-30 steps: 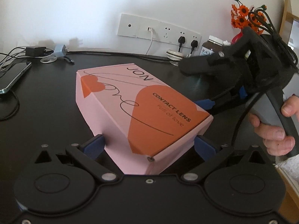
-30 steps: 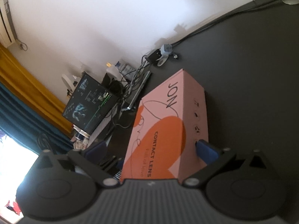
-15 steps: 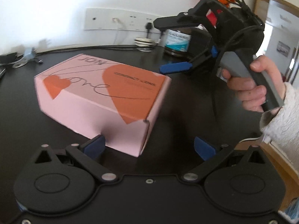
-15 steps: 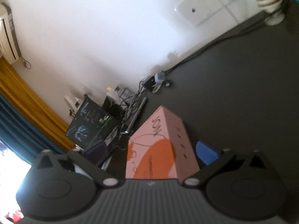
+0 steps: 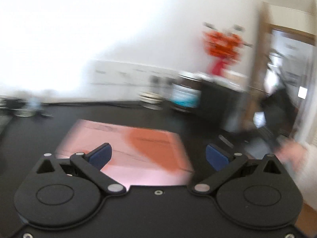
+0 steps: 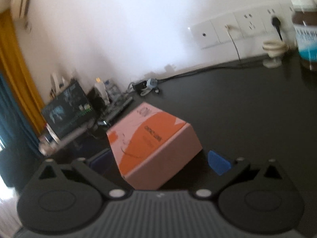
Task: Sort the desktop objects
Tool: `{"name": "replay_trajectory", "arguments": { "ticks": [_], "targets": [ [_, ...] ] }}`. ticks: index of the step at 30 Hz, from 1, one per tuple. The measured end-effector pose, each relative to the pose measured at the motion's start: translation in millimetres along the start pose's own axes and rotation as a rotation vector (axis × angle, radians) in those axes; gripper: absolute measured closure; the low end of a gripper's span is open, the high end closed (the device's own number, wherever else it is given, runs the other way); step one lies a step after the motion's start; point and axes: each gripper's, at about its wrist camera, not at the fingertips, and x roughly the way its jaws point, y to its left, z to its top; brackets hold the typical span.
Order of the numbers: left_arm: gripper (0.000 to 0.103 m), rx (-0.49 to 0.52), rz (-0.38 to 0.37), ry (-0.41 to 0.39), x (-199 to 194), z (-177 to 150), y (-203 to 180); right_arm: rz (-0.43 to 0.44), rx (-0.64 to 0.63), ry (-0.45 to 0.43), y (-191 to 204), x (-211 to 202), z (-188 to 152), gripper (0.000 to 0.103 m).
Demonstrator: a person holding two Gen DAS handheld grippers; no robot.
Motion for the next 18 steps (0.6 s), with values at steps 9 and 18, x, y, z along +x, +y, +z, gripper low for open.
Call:
{"name": "replay_trajectory", "arguments": {
  "ticks": [9,18],
  "targets": [
    [0.0,-0.202,0.128,0.064,42.6,13.2,80.7,-0.122,-0.319,0.026,57.3,36.7,-26.7,0.001],
    [0.0,-0.139,0.036,0.091,51.6,0.4,64.2,-0.216,-0.4,0.074,50.2,59.6,-16.9,0.001]
  ]
}}
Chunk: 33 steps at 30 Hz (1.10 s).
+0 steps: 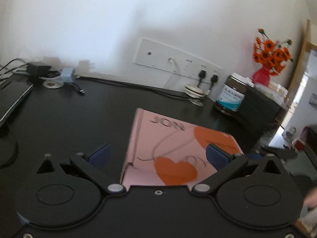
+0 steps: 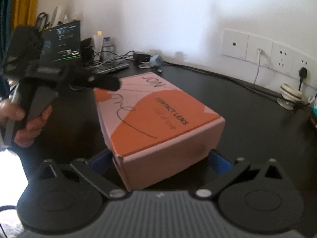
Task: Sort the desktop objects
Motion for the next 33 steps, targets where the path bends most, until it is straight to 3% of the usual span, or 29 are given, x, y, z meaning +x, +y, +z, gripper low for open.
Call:
{"name": "replay_trajectory", "arguments": {
  "ticks": [3,6,10,15,19,29,33],
  "targets": [
    [0.0,0.093,-0.016,0.01,3.3,-1.3,-16.8,-0.039,0.063,0.005,-19.1,0.6,4.5,0.001],
    [0.0,0.207,0.009,0.021,7.4,-4.8,-34.9,-0.046,0.205,-0.008,-46.4,-1.0,6.1,0.001],
    [0.0,0.282,0.048,0.057,10.4,-8.9,-44.8,-0.004,0.343,0.022,-66.7,-0.3,6.5,0.001],
    [0.003,0.357,0.111,0.109,21.6,-10.6,-52.0,-0.043,0.224,0.046,-54.9,-0.3,11.0,0.001],
    [0.003,0.319,0.107,0.114,28.0,-1.3,-45.7,-0.046,0.143,0.077,-43.4,12.8,24.0,0.002],
    [0.003,0.334,0.109,0.087,52.6,17.3,-39.3,-0.059,0.07,0.008,-38.0,36.2,39.0,0.007],
    [0.003,0.327,0.129,0.071,67.4,25.3,-37.1,-0.111,0.039,-0.016,-42.1,43.4,44.8,0.007]
  ]
}}
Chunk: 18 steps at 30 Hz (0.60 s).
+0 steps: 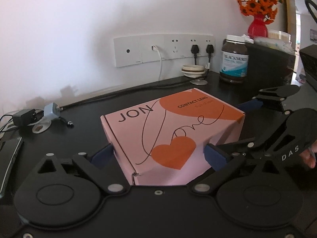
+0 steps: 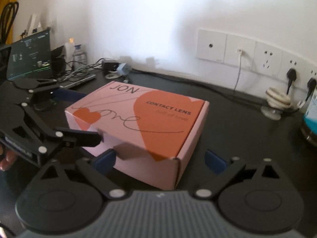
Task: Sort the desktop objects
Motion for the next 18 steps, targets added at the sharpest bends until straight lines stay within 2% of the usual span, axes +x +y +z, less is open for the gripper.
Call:
{"name": "replay_trajectory", "arguments": {
  "ticks": [10,12,15,18],
  "targets": [
    [0.002,-0.02,0.073,0.013,42.6,23.5,19.9,-0.072,0.124,-0.005,-24.8,39.2,21.9,0.014],
    [0.003,-0.051,0.066,0.017,44.5,24.1,27.9,-0.087,0.144,-0.006,-28.0,47.8,26.4,0.014],
    [0.003,-0.151,0.015,0.018,43.5,17.4,44.5,-0.021,0.186,-0.054,-36.6,51.8,31.5,0.013],
    [0.002,-0.202,0.007,0.05,50.5,12.4,51.8,0.046,0.257,-0.104,-48.4,52.1,34.0,0.009]
  ]
}}
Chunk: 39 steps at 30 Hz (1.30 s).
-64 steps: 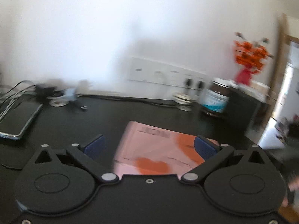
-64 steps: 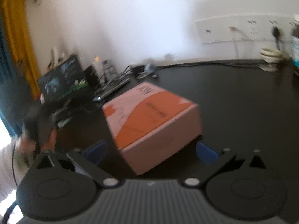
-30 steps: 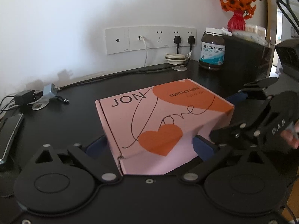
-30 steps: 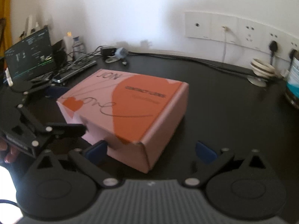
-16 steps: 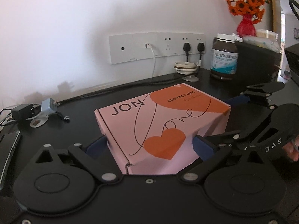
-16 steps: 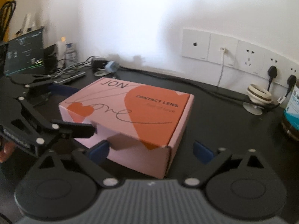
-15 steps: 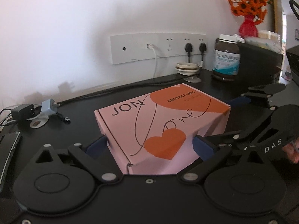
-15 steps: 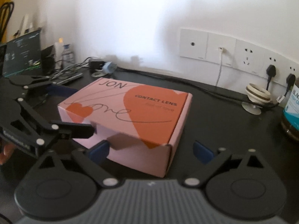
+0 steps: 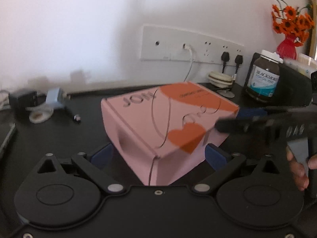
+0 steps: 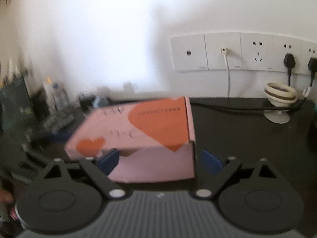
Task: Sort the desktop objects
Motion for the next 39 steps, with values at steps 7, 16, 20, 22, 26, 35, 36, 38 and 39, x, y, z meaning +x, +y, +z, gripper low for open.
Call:
{"name": "replay_trajectory", "arguments": {
  "ticks": [7,16,20,22,26,35,36,38,39],
  "targets": [
    [0.0,-0.115,-0.028,0.021,11.8,6.5,5.4,0.106,0.197,-0.005,-21.9,18.1,10.1,0.004],
    [0.0,-0.052,0.001,0.001,25.6,15.4,-7.3,0.062,0.269,0.007,-24.0,27.4,15.9,0.005],
    [0.0,-0.021,0.009,0.003,35.6,23.8,-14.1,0.026,0.258,0.002,-22.7,28.5,15.6,0.005],
    [0.0,-0.014,0.012,0.006,41.3,26.9,-17.7,0.023,0.287,-0.011,-28.8,28.2,16.6,0.005],
    [0.0,0.008,0.02,0.002,50.4,29.6,-25.5,0.014,0.349,-0.032,-46.0,29.3,20.0,0.008],
    [0.0,-0.067,0.056,-0.119,8.9,16.9,-20.6,-0.079,0.282,-0.073,-46.9,13.0,27.1,0.001],
    [0.0,-0.066,0.068,-0.129,3.1,15.9,-21.8,-0.101,0.265,-0.076,-44.4,9.1,27.1,0.001],
    [0.0,-0.046,0.091,-0.133,-6.6,15.9,-28.6,-0.142,0.23,-0.074,-39.6,1.6,25.5,0.001],
    [0.0,-0.034,0.108,-0.134,-11.4,15.6,-33.2,-0.165,0.213,-0.077,-35.7,-2.3,24.4,0.001]
  ]
}}
